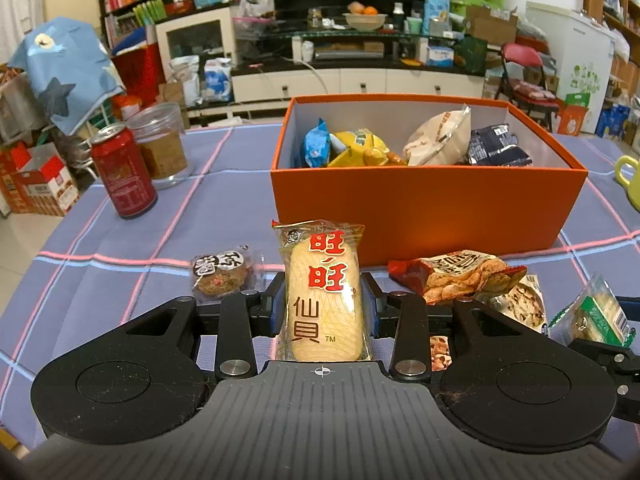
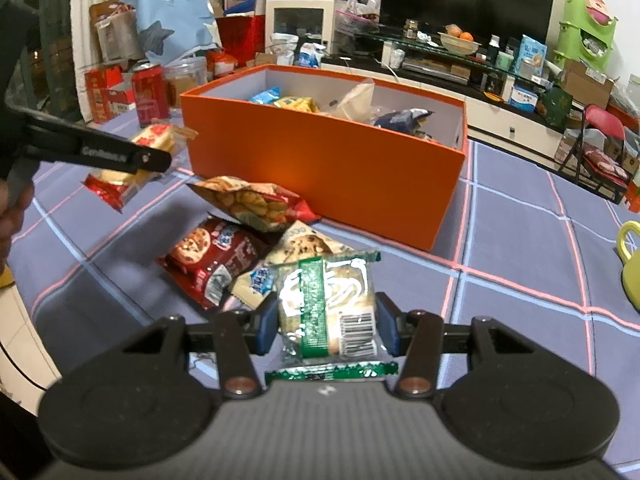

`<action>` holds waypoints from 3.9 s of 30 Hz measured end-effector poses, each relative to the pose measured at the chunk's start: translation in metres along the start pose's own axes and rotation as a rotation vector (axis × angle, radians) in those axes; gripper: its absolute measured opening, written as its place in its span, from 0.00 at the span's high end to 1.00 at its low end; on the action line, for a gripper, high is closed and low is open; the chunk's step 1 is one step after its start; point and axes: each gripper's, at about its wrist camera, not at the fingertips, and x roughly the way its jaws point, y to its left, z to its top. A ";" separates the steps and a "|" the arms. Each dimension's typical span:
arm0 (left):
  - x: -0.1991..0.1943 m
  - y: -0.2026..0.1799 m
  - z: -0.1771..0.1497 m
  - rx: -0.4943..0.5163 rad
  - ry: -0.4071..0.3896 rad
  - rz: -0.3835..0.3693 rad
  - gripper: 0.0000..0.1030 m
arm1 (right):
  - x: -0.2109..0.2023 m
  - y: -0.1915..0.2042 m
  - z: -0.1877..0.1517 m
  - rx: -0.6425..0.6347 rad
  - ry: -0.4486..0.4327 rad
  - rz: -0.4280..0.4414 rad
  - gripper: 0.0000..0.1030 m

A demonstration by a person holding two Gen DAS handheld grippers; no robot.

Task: Organize snacks
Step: 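Carry rice-cracker pack with left gripper while right gripper carries green pack into box, then grasp orange chip bag with left gripper while right gripper grasps cookie pack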

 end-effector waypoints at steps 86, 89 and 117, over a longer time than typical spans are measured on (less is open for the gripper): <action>-0.026 0.084 0.001 -0.230 -0.138 0.022 0.27 | 0.024 0.010 0.015 0.221 -0.095 -0.050 0.27; -0.020 0.096 -0.002 -0.247 -0.136 0.018 0.28 | 0.037 0.004 0.017 0.345 -0.078 -0.048 0.27; 0.054 -0.071 0.008 -0.118 0.091 -0.161 0.39 | 0.044 -0.003 -0.005 0.196 0.033 -0.100 0.44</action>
